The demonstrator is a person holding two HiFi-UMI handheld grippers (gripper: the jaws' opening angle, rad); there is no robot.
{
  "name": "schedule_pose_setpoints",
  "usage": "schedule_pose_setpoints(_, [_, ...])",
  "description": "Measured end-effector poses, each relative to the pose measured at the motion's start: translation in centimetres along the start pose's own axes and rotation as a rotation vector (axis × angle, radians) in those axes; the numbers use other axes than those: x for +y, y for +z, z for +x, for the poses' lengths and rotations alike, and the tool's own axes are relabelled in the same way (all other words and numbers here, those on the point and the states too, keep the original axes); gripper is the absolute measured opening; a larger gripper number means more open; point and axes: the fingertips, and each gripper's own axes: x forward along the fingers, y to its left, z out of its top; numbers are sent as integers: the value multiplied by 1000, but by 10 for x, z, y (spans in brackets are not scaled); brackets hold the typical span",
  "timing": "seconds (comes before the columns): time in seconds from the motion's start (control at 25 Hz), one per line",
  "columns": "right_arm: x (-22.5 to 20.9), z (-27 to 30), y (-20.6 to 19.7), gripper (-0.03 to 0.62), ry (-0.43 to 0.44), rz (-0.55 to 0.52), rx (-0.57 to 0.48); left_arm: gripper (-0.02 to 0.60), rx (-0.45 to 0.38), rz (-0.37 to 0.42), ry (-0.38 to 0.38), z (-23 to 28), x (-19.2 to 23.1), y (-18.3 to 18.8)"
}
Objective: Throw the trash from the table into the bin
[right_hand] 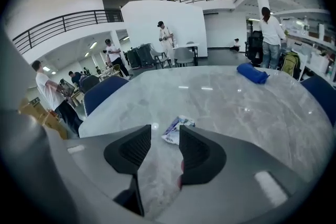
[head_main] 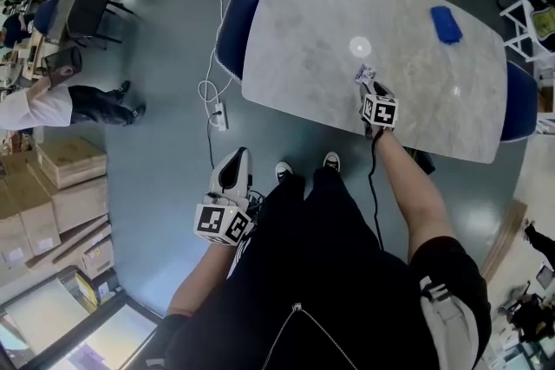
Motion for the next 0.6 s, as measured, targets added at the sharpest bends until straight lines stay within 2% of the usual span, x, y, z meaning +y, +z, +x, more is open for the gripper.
schedule_pose_setpoints(0.12, [-10, 29, -2, 208, -34, -24, 34, 0, 15, -2, 51, -10, 16, -8])
schedule_pose_setpoints(0.36, [-20, 72, -19, 224, -86, 9, 124, 0, 25, -21, 145, -34, 44, -14])
schedule_pose_setpoints(0.52, [-21, 80, -23, 196, -116, 6, 135, 0, 19, -34, 178, -44, 53, -18])
schedule_pose_setpoints(0.6, [-18, 79, -25, 160, -121, -18, 144, 0, 12, -40, 186, -46, 55, -18])
